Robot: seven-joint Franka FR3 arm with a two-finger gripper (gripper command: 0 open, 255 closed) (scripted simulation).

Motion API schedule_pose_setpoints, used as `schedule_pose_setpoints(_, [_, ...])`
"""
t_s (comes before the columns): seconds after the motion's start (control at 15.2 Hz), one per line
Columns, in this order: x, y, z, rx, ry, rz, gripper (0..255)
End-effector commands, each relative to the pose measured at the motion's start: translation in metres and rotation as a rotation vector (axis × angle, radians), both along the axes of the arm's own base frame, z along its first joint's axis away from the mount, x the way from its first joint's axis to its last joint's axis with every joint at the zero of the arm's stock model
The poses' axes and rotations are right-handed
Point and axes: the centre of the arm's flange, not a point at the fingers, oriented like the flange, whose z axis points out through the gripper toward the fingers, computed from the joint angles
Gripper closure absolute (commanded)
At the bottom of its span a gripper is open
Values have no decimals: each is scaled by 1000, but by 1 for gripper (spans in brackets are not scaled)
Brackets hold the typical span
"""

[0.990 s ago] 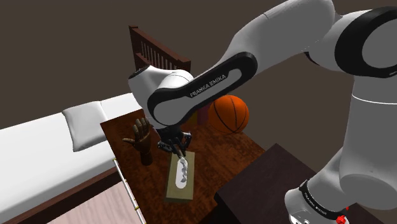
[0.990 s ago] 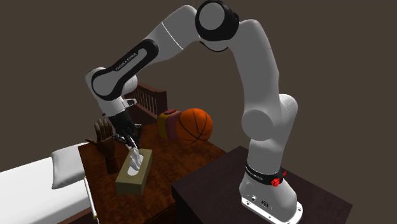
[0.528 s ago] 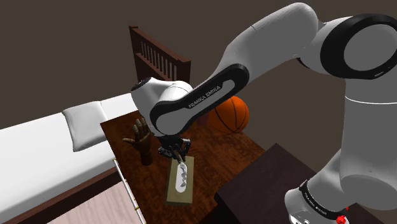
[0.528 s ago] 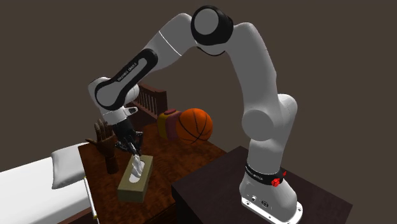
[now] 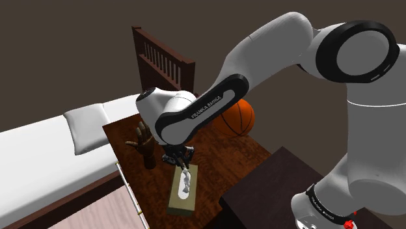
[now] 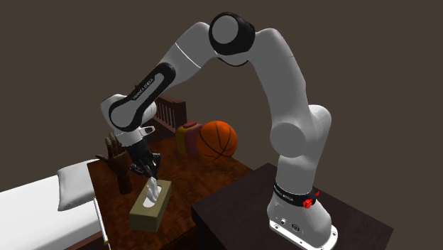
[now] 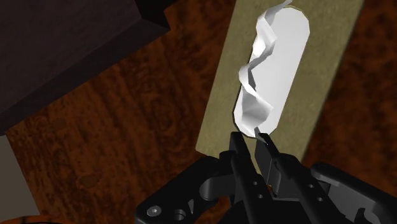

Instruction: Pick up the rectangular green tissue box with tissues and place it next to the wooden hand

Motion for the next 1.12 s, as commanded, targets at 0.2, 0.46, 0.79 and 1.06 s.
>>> schedule_pose_setpoints(0.2, [-2, 1, -2, -1, 4, 2, 255])
schedule_pose_setpoints(0.46, [-2, 1, -2, -1, 4, 2, 0])
schedule_pose_setpoints(0.79, [6, 7, 22, -1, 4, 2, 0])
schedule_pose_setpoints(1.06, [14, 12, 44, -1, 4, 2, 0])
